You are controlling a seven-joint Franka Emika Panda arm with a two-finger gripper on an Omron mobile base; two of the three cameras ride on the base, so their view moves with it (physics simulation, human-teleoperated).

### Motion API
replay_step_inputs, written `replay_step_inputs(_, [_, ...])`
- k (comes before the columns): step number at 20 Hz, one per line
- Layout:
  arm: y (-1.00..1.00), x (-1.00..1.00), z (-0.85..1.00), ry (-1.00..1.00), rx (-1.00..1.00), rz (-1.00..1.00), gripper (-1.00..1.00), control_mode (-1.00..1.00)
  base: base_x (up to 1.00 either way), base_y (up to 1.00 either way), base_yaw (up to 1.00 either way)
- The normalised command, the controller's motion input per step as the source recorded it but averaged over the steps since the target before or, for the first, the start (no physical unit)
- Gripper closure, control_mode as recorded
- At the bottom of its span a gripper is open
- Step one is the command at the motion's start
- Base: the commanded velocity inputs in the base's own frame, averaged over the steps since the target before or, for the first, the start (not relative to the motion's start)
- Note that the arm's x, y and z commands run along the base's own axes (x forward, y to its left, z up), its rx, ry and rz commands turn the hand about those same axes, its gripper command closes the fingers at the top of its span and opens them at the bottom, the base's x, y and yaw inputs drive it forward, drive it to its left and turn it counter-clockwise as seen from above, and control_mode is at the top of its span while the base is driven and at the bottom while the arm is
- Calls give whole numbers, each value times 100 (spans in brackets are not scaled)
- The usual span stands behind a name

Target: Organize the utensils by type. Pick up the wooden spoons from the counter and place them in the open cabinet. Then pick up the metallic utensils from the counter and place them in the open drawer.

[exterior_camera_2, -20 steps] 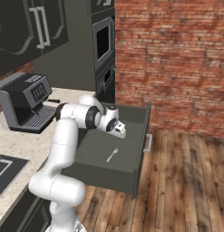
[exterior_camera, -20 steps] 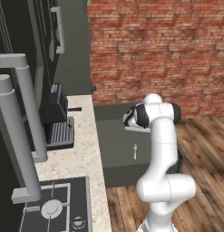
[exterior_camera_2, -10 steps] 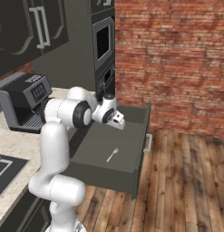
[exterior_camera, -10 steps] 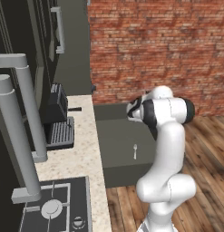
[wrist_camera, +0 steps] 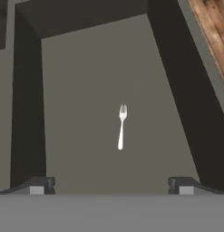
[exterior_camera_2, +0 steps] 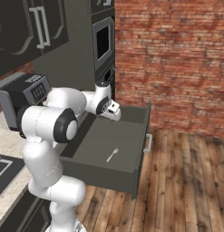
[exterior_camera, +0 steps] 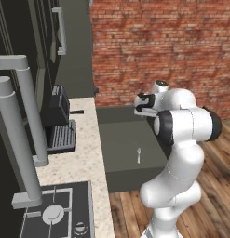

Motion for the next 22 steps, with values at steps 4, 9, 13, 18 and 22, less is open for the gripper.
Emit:
replay_step_inputs(4, [32,-58,100,0,0,8,-100,-100,0,0,0])
replay_step_inputs(9, [26,-71,100,0,0,8,-100,-100,0,0,0])
replay_step_inputs(13, [25,-87,100,0,0,10,-100,-100,0,0,0])
replay_step_inputs(18, [16,-88,100,-5,0,7,-100,-100,0,0,0])
replay_step_inputs(22, [21,-90,68,-18,-3,0,-100,-100,0,0,0])
